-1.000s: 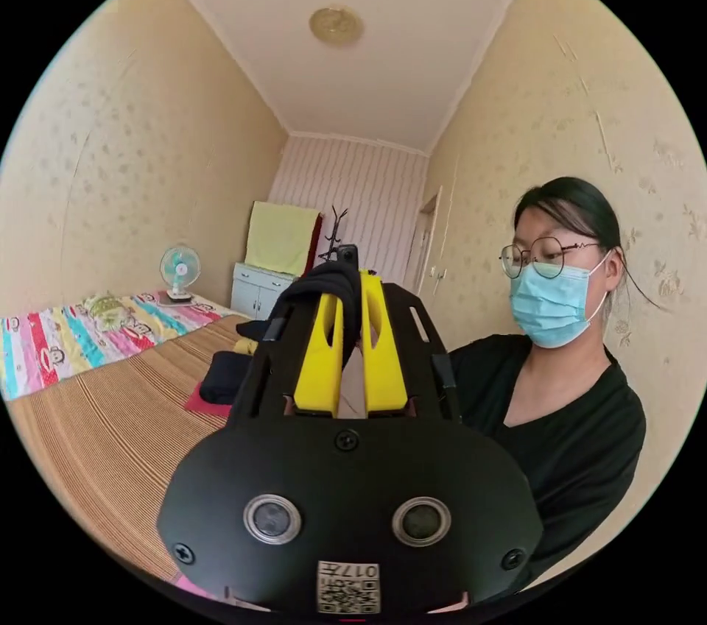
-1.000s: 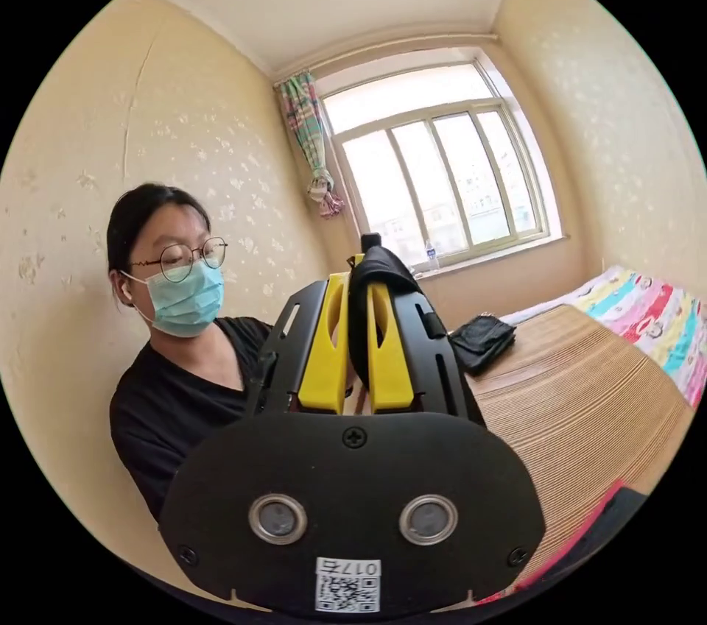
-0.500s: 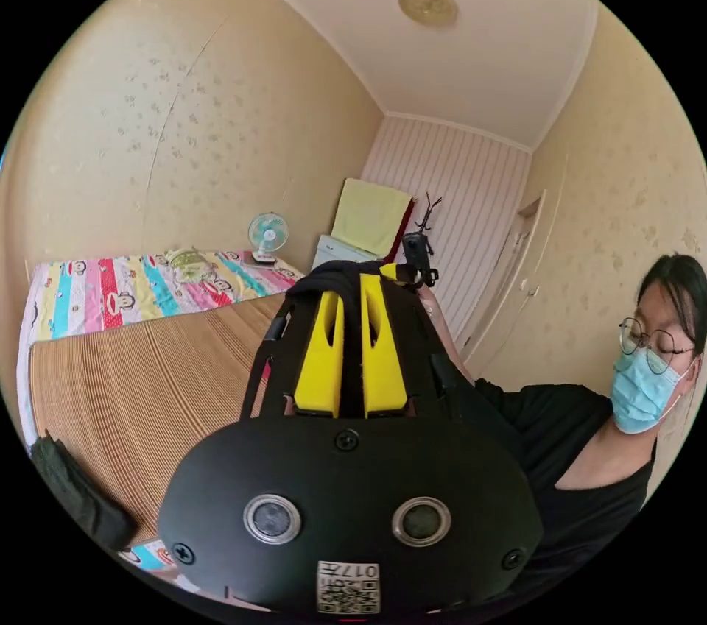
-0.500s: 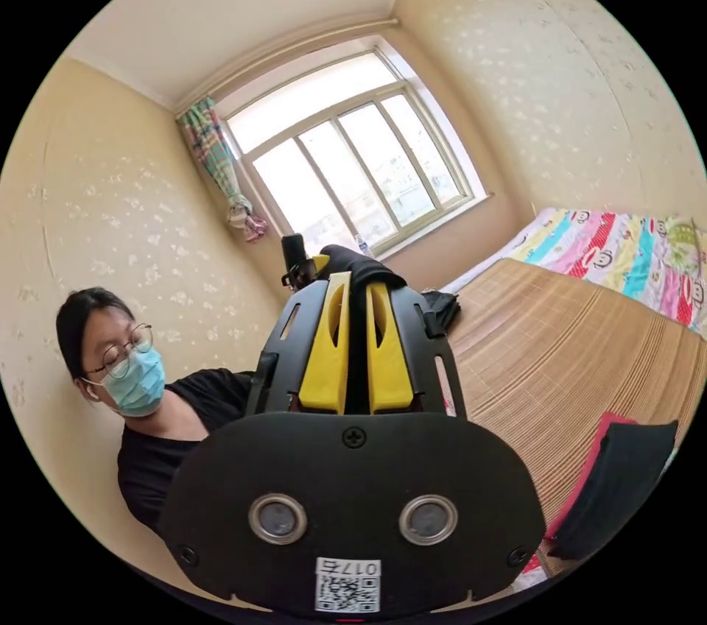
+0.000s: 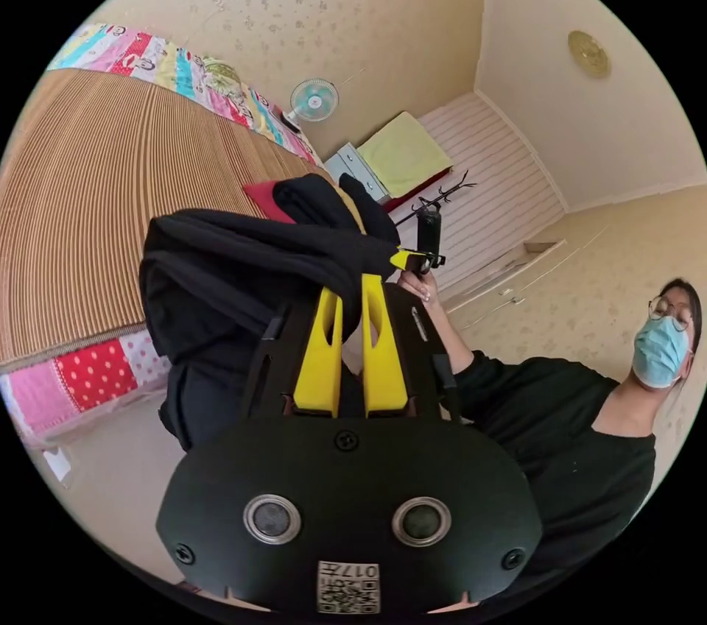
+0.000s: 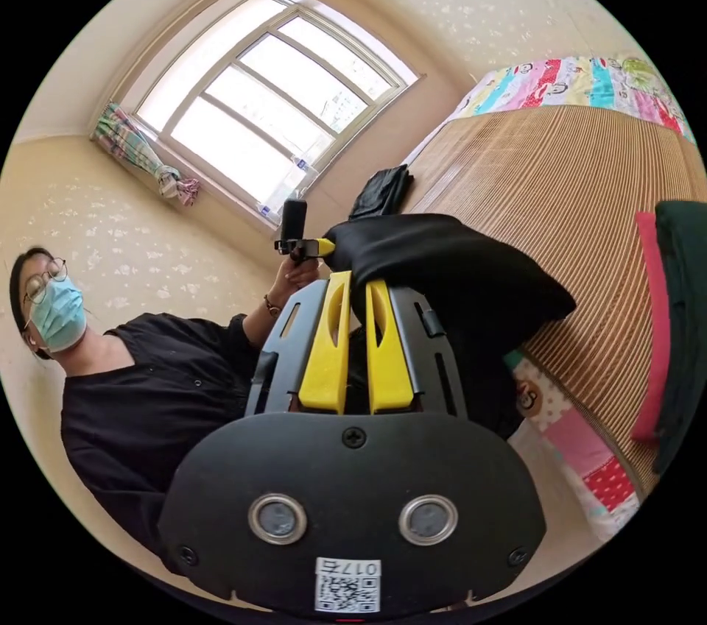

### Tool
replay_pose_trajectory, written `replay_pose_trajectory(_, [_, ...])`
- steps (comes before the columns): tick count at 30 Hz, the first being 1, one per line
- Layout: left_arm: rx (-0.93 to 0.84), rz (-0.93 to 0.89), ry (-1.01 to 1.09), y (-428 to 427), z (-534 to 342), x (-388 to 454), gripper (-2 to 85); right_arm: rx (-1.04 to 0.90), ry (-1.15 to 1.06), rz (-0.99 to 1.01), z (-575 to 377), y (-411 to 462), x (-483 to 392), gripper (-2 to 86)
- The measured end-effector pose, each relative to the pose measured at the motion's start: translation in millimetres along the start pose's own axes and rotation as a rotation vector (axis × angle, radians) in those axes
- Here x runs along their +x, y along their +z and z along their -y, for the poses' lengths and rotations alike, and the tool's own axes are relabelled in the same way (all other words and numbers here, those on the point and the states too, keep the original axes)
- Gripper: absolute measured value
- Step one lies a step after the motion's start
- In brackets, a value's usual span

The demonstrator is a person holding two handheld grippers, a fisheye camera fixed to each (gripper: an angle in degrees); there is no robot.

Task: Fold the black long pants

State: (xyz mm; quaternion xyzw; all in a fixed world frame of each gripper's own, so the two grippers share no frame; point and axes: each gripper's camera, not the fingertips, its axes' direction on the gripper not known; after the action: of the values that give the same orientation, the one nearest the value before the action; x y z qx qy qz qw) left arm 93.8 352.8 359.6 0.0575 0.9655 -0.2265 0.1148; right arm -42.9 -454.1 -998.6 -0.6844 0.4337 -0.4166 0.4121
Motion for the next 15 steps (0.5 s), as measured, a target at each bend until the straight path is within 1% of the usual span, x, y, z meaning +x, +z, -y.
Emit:
replay_pose_trajectory(1, [-0.016,0.01,-0.007,3.0,-12.3,-1.9,4.9,-0.007,0.02,-0.003,-26.8,13.6,-0.5,1.7])
replay_pose_trajectory(3, [-0.104,0.096,-0.038,15.7,-60.3,-9.4,5.7,-0.048,0.059,-0.033,-65.9,38.0,-0.4,2.2])
replay_pose_trajectory(6, [-0.189,0.136,-0.123,23.2,-104.9,-26.3,7.7,-0.145,0.172,-0.069,-124.8,75.7,11.9,3.5])
replay_pose_trajectory(7, [-0.195,0.131,-0.145,21.9,-110.8,-30.6,8.0,-0.141,0.224,-0.054,-142.9,81.6,21.1,4.3])
replay_pose_trajectory(8, [-0.187,0.101,-0.174,15.9,-118.5,-38.0,8.4,-0.123,0.251,-0.035,-150.3,81.4,26.4,4.7])
replay_pose_trajectory(10, [-0.119,0.038,-0.212,-2.6,-122.0,-49.1,9.7,0.001,0.325,0.084,-166.2,66.2,46.8,6.7])
replay_pose_trajectory(12, [-0.008,0.026,-0.248,-31.8,-113.6,-67.9,12.9,0.103,0.341,0.11,-163.7,47.5,58.9,8.4])
replay_pose_trajectory(13, [0.014,0.038,-0.26,-38.2,-109.2,-73.8,14.6,0.149,0.349,0.08,-155.6,36.8,67.0,9.7])
replay_pose_trajectory(14, [0.045,0.073,-0.283,-48.5,-97.8,-86.6,19.5,0.161,0.361,0.055,-149.9,32.9,72.2,11.7])
replay_pose_trajectory(15, [0.07,0.109,-0.29,-55.0,-83.3,-99.9,26.1,0.169,0.392,0.008,-135.6,28.2,84.9,15.5])
